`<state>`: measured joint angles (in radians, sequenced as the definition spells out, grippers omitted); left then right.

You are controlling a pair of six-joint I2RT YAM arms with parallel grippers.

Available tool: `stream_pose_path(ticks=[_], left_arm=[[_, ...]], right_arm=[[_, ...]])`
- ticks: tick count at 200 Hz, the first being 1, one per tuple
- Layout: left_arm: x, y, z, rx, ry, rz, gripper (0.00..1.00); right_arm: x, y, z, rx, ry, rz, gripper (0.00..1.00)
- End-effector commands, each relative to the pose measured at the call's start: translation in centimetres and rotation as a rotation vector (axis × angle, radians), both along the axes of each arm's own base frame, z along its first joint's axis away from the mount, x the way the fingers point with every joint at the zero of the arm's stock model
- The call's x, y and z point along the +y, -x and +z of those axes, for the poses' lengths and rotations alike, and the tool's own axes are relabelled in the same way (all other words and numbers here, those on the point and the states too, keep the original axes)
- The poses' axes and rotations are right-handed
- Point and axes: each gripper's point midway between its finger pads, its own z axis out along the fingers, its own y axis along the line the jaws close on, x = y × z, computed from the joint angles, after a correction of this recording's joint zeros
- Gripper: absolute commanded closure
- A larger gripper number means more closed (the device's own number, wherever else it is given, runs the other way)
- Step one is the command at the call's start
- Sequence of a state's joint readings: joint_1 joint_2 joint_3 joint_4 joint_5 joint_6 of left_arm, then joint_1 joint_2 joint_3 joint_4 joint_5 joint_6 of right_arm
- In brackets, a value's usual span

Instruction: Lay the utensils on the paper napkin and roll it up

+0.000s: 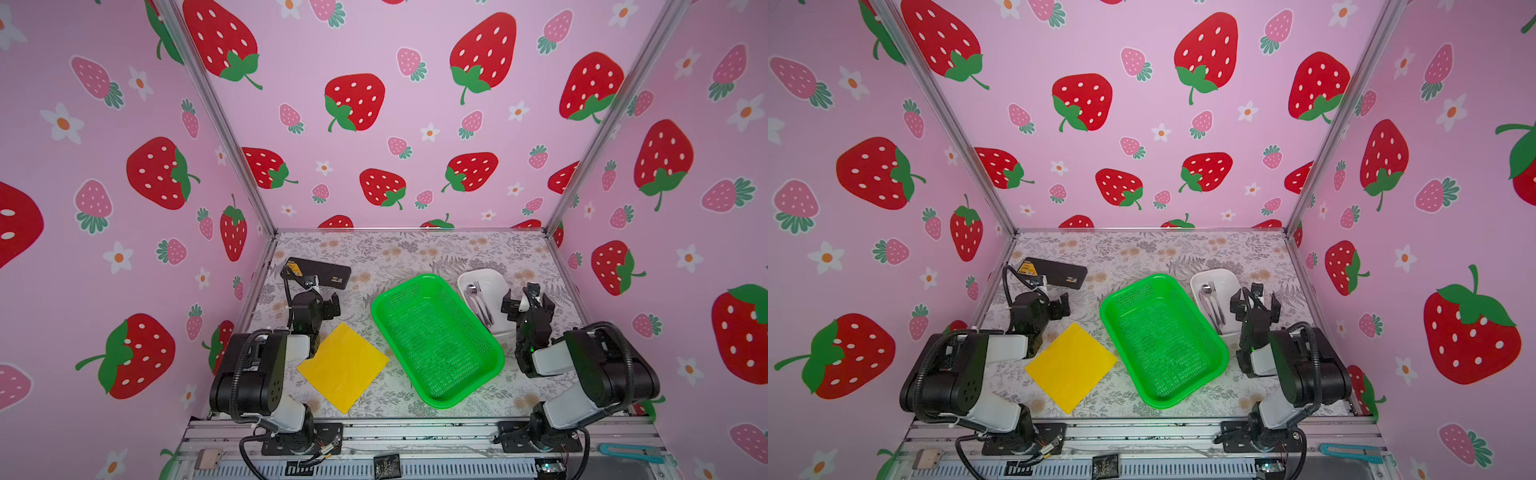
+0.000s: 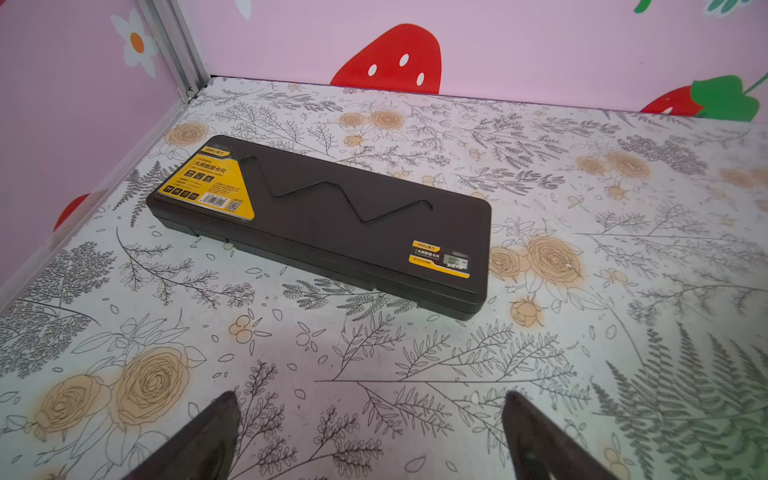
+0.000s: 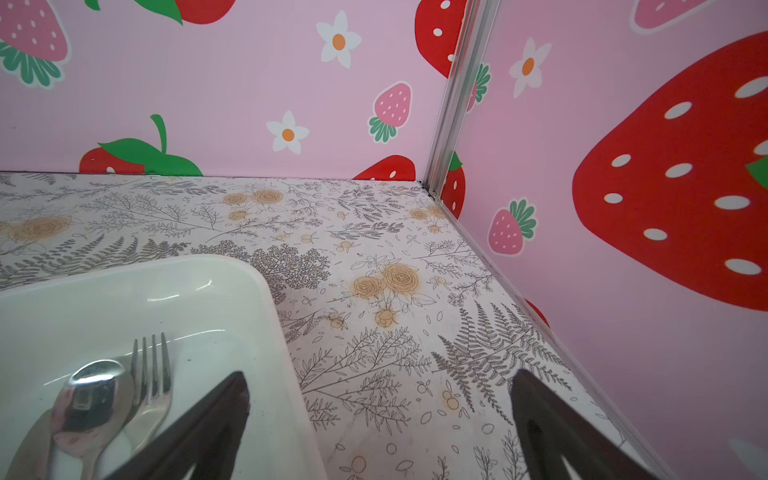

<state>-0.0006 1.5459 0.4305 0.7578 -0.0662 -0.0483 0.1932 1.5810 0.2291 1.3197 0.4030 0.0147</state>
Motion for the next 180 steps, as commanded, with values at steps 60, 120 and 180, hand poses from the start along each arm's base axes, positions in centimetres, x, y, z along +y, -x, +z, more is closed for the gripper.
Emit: stream_pose_path(ticks=[60,120,180], left_arm=[[-0.07,-0.90,0.98,-0.026,-0.010,-0.017,0.01],[-0.04,-0.92,0.87,-0.020,-0.003,-0.021,0.01],[-0.03,-0.82,1.01,-0.028,-0.006,-0.019,0.01]], right_arm=[[-0.28,-0.41,0.31,-0.010,-0.017,-0.006,0.00],[-0.63,-0.64,0.12,-0.001,-0.032,-0.007,0.00],[-0.63,-0.47,0.25,-0.008,-0.032,-0.006,0.00]])
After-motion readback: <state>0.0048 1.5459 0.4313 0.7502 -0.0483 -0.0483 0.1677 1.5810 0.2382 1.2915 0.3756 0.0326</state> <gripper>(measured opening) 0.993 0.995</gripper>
